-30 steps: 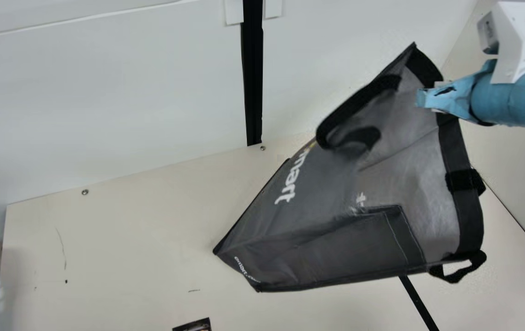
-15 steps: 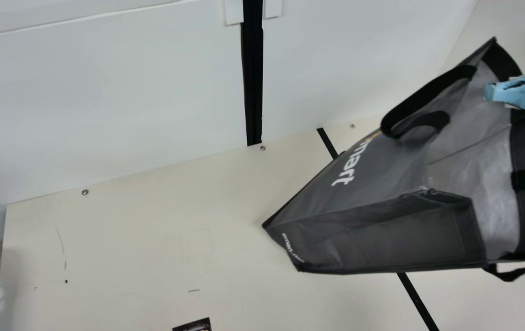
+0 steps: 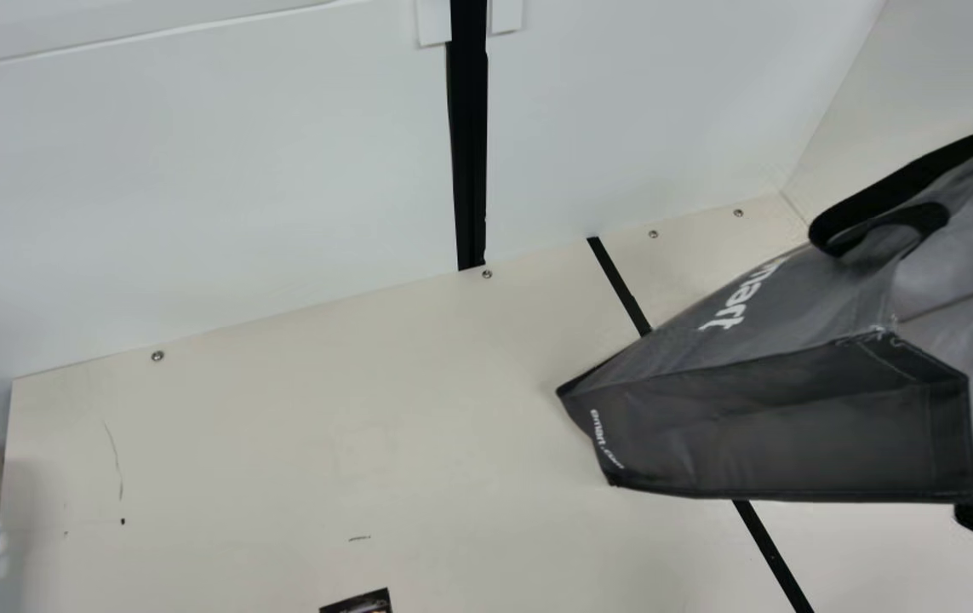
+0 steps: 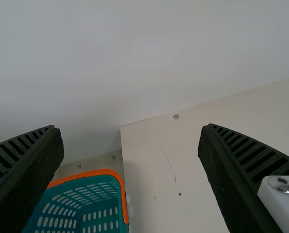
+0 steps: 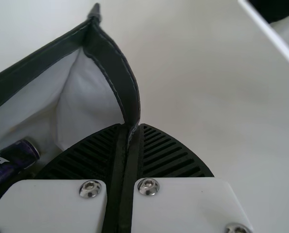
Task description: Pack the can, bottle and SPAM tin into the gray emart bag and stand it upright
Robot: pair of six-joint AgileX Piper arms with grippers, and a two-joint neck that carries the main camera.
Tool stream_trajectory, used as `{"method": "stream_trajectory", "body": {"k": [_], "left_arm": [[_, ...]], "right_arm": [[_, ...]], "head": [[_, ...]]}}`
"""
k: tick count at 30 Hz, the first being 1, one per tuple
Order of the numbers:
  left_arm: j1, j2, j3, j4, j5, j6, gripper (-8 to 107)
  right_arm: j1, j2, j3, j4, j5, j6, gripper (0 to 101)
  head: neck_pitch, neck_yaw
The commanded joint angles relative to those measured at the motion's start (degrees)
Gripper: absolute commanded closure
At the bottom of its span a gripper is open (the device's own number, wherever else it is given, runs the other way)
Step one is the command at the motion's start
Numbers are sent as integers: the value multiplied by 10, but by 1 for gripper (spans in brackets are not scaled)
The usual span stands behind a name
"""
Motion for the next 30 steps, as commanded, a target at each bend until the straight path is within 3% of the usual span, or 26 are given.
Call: {"method": "stream_trajectory", "body": {"k": [1,6,15,30], "left_arm": [[0,0,0,0,0,0,9],[0,0,0,0,0,0,9],[0,0,0,0,0,0,9],[0,0,0,0,0,0,9]], "right_arm": [[-11,2,-5,-10,-2,-6,101],[-40,3,-18,-31,-2,-23,101],[-74,-12,-5,-46,-2,-52,101],[-64,16,-33,-49,-2,-49,101]], "head": [[-12,0],[-12,0],[-12,0],[-12,0]]}}
